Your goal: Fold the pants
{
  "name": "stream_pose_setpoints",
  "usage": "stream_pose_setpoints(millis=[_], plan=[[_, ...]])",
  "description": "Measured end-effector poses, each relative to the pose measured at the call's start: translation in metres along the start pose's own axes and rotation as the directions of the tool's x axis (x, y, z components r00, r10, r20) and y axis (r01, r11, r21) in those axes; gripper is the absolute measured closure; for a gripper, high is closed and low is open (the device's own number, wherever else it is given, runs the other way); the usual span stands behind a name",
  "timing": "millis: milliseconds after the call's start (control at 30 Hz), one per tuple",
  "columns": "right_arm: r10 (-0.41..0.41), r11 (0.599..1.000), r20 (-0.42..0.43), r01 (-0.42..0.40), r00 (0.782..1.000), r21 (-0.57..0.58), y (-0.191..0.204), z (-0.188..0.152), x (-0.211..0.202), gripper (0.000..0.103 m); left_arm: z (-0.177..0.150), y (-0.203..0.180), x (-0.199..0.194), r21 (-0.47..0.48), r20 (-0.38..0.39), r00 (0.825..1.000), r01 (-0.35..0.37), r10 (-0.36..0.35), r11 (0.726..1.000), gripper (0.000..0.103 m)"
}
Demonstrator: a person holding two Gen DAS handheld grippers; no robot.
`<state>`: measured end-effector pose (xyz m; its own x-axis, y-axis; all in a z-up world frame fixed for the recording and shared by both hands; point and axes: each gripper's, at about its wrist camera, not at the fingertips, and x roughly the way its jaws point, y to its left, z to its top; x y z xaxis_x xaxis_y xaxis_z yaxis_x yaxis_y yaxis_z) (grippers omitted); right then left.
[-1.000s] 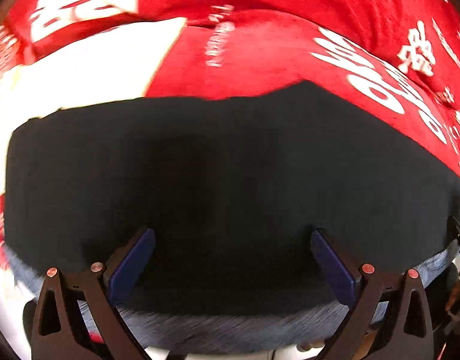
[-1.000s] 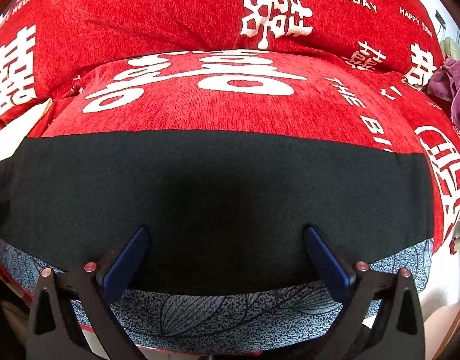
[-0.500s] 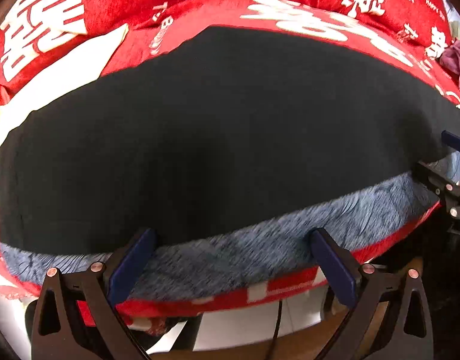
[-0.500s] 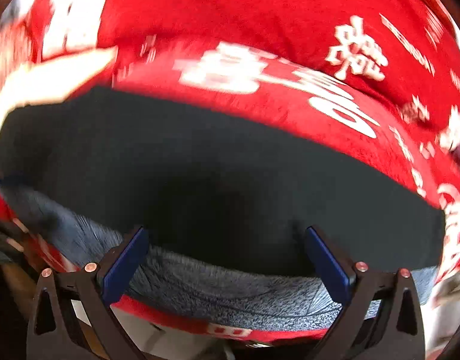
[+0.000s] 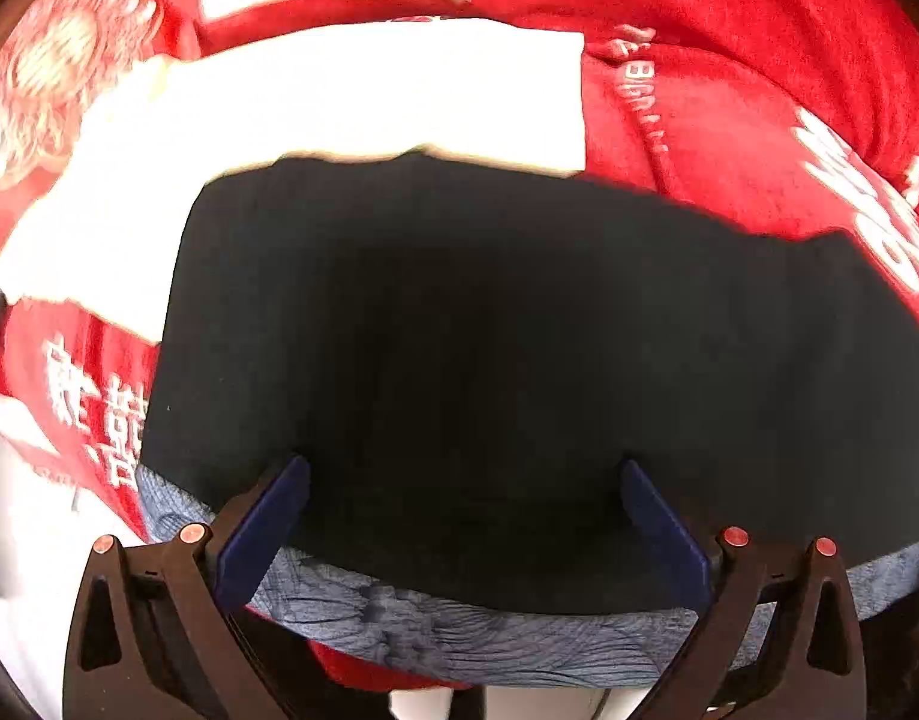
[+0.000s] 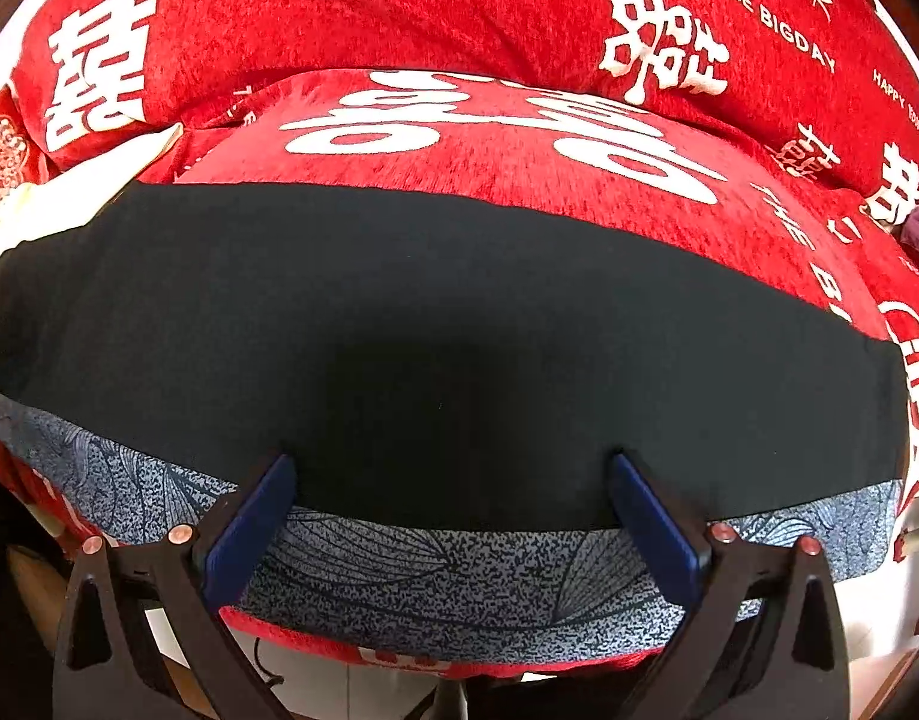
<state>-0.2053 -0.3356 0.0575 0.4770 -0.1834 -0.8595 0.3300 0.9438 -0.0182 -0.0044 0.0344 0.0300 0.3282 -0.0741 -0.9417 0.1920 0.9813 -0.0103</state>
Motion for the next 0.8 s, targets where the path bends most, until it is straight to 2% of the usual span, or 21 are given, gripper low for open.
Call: stream_pose_setpoints(millis=[100,133,200,233,333,400,433,467,600,800], plan=[[-0.002,1.000,0.002,0.002,1.000,0.000,0.003,0.000,0.000,0.000,0.006,0.011,-0.025,-0.020,0.070,0.998,0.006,-0.005,1.000,0.000],[-0.004,1.000,0.002,0.004,1.000,0.000,0.003,0.000,0.000,0.000,0.014,0.013,-0.034,-0.012,0.110,0.994,0.007,-0.005,1.000,0.000],[-0.009,1.000,0.001,0.009,1.000,0.000,0.004,0.001,0.001,0.000,0.027,0.019,-0.038,-0.023,0.143,0.990,-0.004,0.007,1.000,0.000],[-0.011,1.000,0.001,0.011,1.000,0.000,0.005,0.002,0.002,0.000,0.038,0.024,-0.034,-0.048,0.143,0.990,-0.001,0.008,0.999,0.000],[-0.011,1.000,0.002,0.011,1.000,0.001,0.005,0.002,0.001,0.000,0.055,0.045,0.002,-0.153,0.029,1.000,-0.006,0.011,0.988,0.000],[-0.009,1.000,0.003,0.009,1.000,0.004,0.005,0.001,0.000,0.000,0.054,0.047,0.007,-0.151,0.052,0.998,-0.028,0.037,0.988,0.000],[-0.008,1.000,0.003,0.008,1.000,0.004,0.005,0.001,0.000,0.000,0.054,0.042,0.003,-0.137,0.045,0.997,-0.052,0.058,0.989,0.000],[-0.007,1.000,0.002,0.007,1.000,0.004,0.004,0.001,0.000,0.000,0.052,0.038,-0.001,-0.133,0.042,0.998,-0.046,0.052,0.990,0.000],[-0.006,1.000,0.000,0.006,1.000,0.010,0.004,0.001,0.000,0.000,0.039,0.005,-0.021,-0.086,0.093,0.995,0.054,-0.046,0.995,0.000],[-0.015,0.999,-0.016,0.015,1.000,0.030,0.003,0.004,-0.004,0.000,0.005,-0.096,-0.020,0.108,0.038,0.987,0.149,-0.154,0.983,0.000]])
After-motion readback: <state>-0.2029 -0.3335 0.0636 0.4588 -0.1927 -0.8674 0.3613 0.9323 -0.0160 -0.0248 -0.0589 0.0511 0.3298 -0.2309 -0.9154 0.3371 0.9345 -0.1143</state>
